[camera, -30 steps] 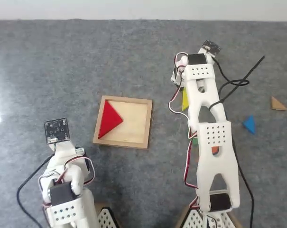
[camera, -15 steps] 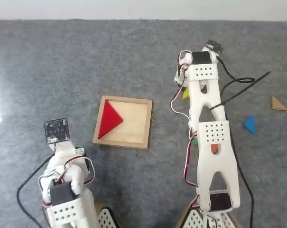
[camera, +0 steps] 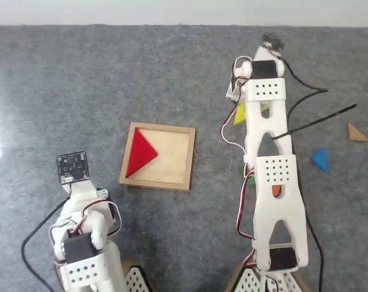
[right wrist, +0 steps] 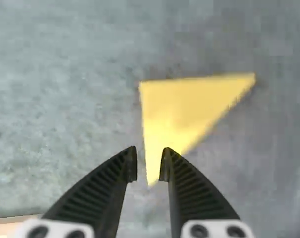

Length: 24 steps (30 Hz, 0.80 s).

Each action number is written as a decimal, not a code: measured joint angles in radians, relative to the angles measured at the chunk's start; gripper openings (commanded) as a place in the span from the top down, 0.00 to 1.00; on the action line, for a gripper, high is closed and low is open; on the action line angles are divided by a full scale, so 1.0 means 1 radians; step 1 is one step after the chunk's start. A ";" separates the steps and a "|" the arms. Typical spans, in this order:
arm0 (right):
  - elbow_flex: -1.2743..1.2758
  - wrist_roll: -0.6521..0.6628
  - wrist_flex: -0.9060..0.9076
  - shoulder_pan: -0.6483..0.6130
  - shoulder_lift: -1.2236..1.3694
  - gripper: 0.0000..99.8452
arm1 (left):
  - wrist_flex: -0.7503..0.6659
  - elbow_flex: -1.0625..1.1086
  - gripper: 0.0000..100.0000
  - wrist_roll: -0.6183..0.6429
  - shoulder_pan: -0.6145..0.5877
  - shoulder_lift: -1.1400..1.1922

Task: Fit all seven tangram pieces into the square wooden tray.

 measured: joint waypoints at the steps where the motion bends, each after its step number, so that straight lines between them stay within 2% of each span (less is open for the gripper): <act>1: 0.002 0.075 -0.048 -0.002 0.002 0.92 | 0.000 0.000 0.99 0.000 0.000 0.000; 5: 0.025 0.313 -0.244 -0.003 0.051 0.89 | 0.000 0.000 0.99 0.000 0.000 0.000; 9: 0.037 0.374 -0.315 0.017 0.117 0.80 | 0.000 0.000 0.99 0.000 0.000 0.000; 12: 0.037 0.384 -0.318 0.035 0.146 0.81 | 0.000 0.000 0.99 0.000 0.000 0.000; 15: 0.035 0.450 -0.247 0.058 0.150 0.84 | 0.000 0.000 0.99 0.000 0.000 0.000; 20: 0.020 0.589 -0.025 0.077 0.140 0.84 | 0.000 0.000 0.99 0.000 0.000 0.000; 24: 0.046 0.632 0.077 0.077 0.110 0.84 | 0.000 0.000 0.99 0.000 0.000 0.000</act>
